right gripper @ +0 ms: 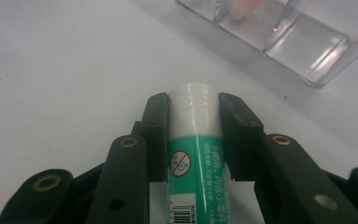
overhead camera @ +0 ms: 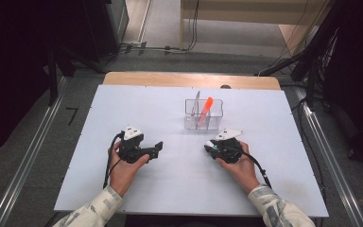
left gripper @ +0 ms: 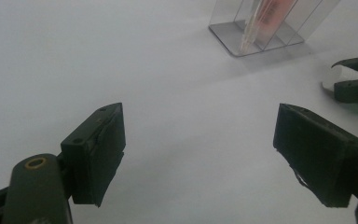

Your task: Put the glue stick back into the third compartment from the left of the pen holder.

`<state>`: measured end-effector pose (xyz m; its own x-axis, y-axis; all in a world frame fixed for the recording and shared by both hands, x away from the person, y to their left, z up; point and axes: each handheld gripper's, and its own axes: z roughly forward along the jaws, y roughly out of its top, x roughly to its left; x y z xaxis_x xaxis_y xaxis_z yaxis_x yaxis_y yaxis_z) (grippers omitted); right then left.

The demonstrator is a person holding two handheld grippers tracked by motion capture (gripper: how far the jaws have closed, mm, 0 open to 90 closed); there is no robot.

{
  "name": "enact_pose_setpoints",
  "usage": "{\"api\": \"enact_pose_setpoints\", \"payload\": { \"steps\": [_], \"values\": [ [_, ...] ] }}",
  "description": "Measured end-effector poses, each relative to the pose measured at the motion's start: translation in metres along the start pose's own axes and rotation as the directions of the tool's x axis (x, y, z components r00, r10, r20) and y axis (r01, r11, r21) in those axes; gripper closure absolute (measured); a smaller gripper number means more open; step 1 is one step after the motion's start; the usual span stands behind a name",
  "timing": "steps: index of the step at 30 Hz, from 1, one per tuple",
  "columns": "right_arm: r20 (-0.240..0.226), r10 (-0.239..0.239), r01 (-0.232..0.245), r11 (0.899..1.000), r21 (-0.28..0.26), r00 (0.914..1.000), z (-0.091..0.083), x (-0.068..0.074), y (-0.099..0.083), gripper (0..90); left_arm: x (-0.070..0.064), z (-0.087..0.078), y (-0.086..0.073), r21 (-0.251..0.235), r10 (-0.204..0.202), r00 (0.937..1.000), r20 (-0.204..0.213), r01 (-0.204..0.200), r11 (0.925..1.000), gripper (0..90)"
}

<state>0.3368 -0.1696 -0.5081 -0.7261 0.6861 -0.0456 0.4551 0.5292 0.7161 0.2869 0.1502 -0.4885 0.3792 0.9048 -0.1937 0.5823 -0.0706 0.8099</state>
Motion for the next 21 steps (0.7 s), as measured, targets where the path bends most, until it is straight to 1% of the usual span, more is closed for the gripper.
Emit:
{"api": "enact_pose_setpoints", "payload": {
  "steps": [6, 13, 15, 16, 17, 21],
  "values": [
    [0.007, 0.035, -0.035, 0.998, -0.056, 0.9993, -0.012, -0.004, 0.004, 63.6, 0.0, 0.0, 0.0, -0.001, -0.002, 1.0, 0.001, 0.002, 1.0, 17.3],
    [-0.006, 0.05, -0.05, 0.993, -0.104, 0.9987, -0.024, -0.003, 0.013, 63.5, 0.001, 0.0, 0.0, -0.003, -0.004, 1.0, -0.003, 0.004, 1.0, 17.4],
    [-0.003, 0.064, -0.064, 0.991, -0.119, 0.998, -0.028, -0.004, 0.016, 63.5, 0.001, 0.0, 0.0, -0.004, -0.004, 1.0, -0.003, 0.004, 1.0, 17.3],
    [0.003, 0.059, -0.058, 0.99, -0.13, 0.9983, -0.03, -0.004, 0.018, 63.5, 0.001, 0.0, 0.0, -0.004, -0.004, 1.0, -0.003, 0.004, 1.0, 17.4],
    [0.01, 0.065, -0.063, 0.988, -0.14, 0.9978, -0.032, -0.005, 0.02, 63.5, 0.001, 0.0, 0.0, -0.002, -0.003, 1.0, -0.004, 0.003, 1.0, 17.4],
    [0.011, 0.09, -0.086, 0.98, -0.178, 0.9959, -0.038, -0.012, 0.028, 63.5, 0.001, 0.0, 0.0, -0.005, -0.006, 1.0, -0.003, 0.006, 1.0, 17.4]
  ]
}}
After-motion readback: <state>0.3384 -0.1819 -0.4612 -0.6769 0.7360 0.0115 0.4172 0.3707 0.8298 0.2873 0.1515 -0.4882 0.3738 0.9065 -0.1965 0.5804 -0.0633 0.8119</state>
